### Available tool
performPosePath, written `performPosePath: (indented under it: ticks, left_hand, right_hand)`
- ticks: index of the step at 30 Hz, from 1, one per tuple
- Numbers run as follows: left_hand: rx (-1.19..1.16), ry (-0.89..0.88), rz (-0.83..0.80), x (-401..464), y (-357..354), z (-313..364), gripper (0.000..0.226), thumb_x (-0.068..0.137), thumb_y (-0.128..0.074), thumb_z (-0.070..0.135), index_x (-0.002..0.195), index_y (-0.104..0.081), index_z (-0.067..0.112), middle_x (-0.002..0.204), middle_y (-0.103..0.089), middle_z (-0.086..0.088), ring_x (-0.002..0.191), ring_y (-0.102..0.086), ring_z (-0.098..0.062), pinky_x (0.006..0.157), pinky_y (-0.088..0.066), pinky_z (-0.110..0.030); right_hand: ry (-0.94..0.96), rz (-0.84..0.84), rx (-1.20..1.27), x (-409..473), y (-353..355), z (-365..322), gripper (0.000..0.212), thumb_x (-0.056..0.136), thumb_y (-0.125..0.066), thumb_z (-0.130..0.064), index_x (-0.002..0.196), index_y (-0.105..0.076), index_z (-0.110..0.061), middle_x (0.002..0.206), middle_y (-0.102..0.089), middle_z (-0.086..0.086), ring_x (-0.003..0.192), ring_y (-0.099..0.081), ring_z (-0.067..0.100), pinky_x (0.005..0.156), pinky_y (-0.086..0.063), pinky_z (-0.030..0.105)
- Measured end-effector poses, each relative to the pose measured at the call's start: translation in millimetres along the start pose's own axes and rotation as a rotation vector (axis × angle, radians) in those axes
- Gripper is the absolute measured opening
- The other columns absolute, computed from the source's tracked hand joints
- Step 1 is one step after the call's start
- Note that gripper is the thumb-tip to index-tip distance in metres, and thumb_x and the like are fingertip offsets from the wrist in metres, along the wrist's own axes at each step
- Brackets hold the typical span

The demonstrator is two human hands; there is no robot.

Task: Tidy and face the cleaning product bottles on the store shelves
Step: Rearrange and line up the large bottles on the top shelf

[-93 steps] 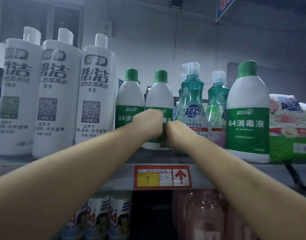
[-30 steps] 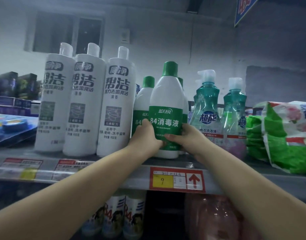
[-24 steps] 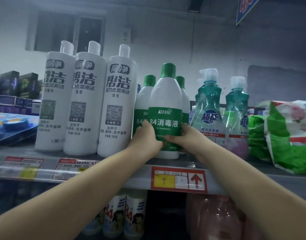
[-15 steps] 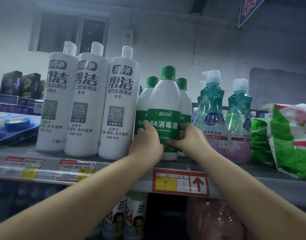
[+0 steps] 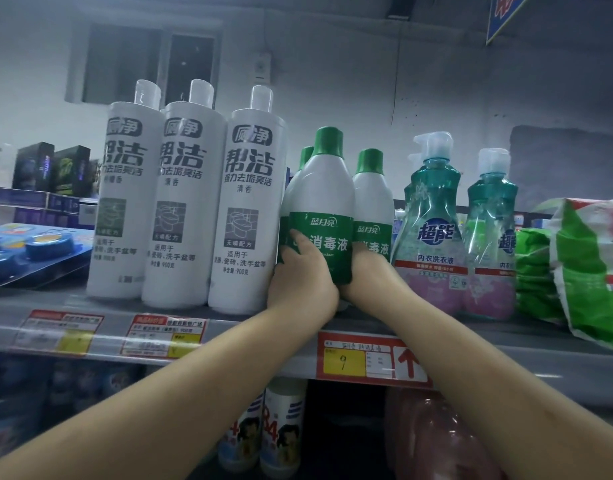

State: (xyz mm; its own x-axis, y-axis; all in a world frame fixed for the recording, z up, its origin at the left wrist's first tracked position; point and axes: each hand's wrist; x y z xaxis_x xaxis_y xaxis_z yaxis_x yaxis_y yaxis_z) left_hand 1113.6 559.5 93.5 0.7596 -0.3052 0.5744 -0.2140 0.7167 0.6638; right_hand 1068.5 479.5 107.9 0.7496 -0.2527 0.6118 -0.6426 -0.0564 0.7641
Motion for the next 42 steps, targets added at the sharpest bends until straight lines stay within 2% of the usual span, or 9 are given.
performPosePath:
  ticks: [5,10,13,17,24,28,30,35,42]
  left_hand:
    - [-0.086,-0.118,0.061,-1.5,2.1,-7.5,0.074,0.085,-0.048,0.018,0.145,-0.007,0.006,0.127,-0.043,-0.019,0.105,-0.053,-0.033,0.087,-0.048,-0.041]
    - [-0.186,-0.211,0.056,-0.9,3.6,-10.7,0.05,0.081,-0.047,0.016,0.128,-0.033,0.007,0.115,-0.053,-0.012,0.095,-0.055,-0.028,0.077,-0.048,-0.035]
    - [-0.215,-0.273,0.021,-2.1,5.1,-10.9,0.044,0.08,-0.047,0.014,0.124,-0.039,0.011,0.117,-0.054,-0.009,0.099,-0.055,-0.026,0.079,-0.047,-0.033]
    - [-0.277,-0.336,-0.075,-3.5,7.8,-10.5,0.042,0.082,-0.046,0.009,0.123,-0.045,0.014,0.119,-0.057,-0.005,0.104,-0.054,-0.021,0.086,-0.045,-0.029]
    - [-0.293,-0.387,-0.251,-3.2,11.8,-8.8,0.054,0.085,-0.043,0.005,0.137,-0.035,0.016,0.133,-0.05,-0.006,0.122,-0.047,-0.021,0.101,-0.042,-0.032]
    - [-0.224,-0.384,-0.368,0.4,9.1,-9.6,0.072,0.089,-0.042,0.008,0.149,-0.005,0.02,0.155,-0.022,-0.002,0.141,-0.023,-0.016,0.114,-0.024,-0.026]
    - [-0.202,-0.394,-0.387,1.7,8.0,-9.4,0.073,0.09,-0.041,0.008,0.15,0.0,0.02,0.158,-0.009,0.002,0.144,-0.011,-0.012,0.113,-0.014,-0.021]
    - [-0.226,-0.378,-0.403,3.3,6.2,-10.7,0.074,0.09,-0.042,0.008,0.15,-0.001,0.023,0.158,-0.007,0.005,0.144,-0.009,-0.009,0.11,-0.011,-0.018]
    - [-0.192,-0.399,-0.39,2.8,4.8,-12.3,0.072,0.09,-0.042,0.009,0.15,-0.003,0.023,0.158,-0.008,0.006,0.144,-0.012,-0.01,0.11,-0.013,-0.019]
  right_hand:
    - [-0.069,0.039,0.079,-4.2,4.6,-1.7,0.035,0.092,-0.05,-0.022,0.12,-0.044,-0.002,0.115,-0.056,0.02,0.105,-0.056,0.036,0.087,-0.048,0.041]
    - [-0.229,0.126,0.154,-3.8,4.4,4.7,0.069,0.079,-0.06,-0.051,0.126,-0.036,-0.006,0.119,-0.055,0.016,0.107,-0.055,0.035,0.084,-0.045,0.04]
    - [-0.273,0.172,0.124,-3.4,4.8,6.7,0.083,0.075,-0.064,-0.054,0.133,-0.03,-0.006,0.127,-0.046,0.015,0.114,-0.052,0.036,0.088,-0.045,0.044]
    - [-0.327,0.219,0.151,-0.4,5.1,11.3,0.096,0.075,-0.068,-0.048,0.141,-0.017,0.0,0.136,-0.037,0.018,0.122,-0.044,0.037,0.095,-0.041,0.045]
    - [-0.323,0.286,0.258,3.1,7.7,16.8,0.111,0.076,-0.072,-0.035,0.146,0.006,0.0,0.146,-0.023,0.022,0.132,-0.03,0.038,0.11,-0.029,0.045]
    - [-0.319,0.313,0.298,4.2,7.6,20.0,0.112,0.077,-0.071,-0.032,0.146,0.014,-0.006,0.148,-0.019,0.021,0.134,-0.027,0.039,0.108,-0.028,0.047]
    - [-0.306,0.307,0.274,4.3,6.9,20.9,0.113,0.08,-0.069,-0.034,0.145,0.021,-0.014,0.15,-0.015,0.024,0.135,-0.026,0.041,0.109,-0.028,0.049]
    - [-0.253,0.274,0.198,2.3,7.3,19.8,0.104,0.085,-0.064,-0.034,0.143,0.023,-0.034,0.155,0.008,0.024,0.142,-0.01,0.04,0.114,-0.02,0.047]
    - [-0.228,0.254,0.28,5.1,9.8,26.5,0.106,0.083,-0.067,-0.026,0.144,0.019,-0.037,0.155,0.009,0.022,0.14,-0.021,0.038,0.113,-0.027,0.048]
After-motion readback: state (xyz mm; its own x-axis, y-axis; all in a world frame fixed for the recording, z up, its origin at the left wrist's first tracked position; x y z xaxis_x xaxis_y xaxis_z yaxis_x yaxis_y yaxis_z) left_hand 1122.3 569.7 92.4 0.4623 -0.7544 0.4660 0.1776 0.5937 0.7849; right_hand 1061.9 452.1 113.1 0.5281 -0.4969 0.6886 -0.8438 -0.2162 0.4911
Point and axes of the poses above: each hand's wrist, its own x-axis towards the middle knuckle, its own y-axis out of the back of the hand, z = x × y
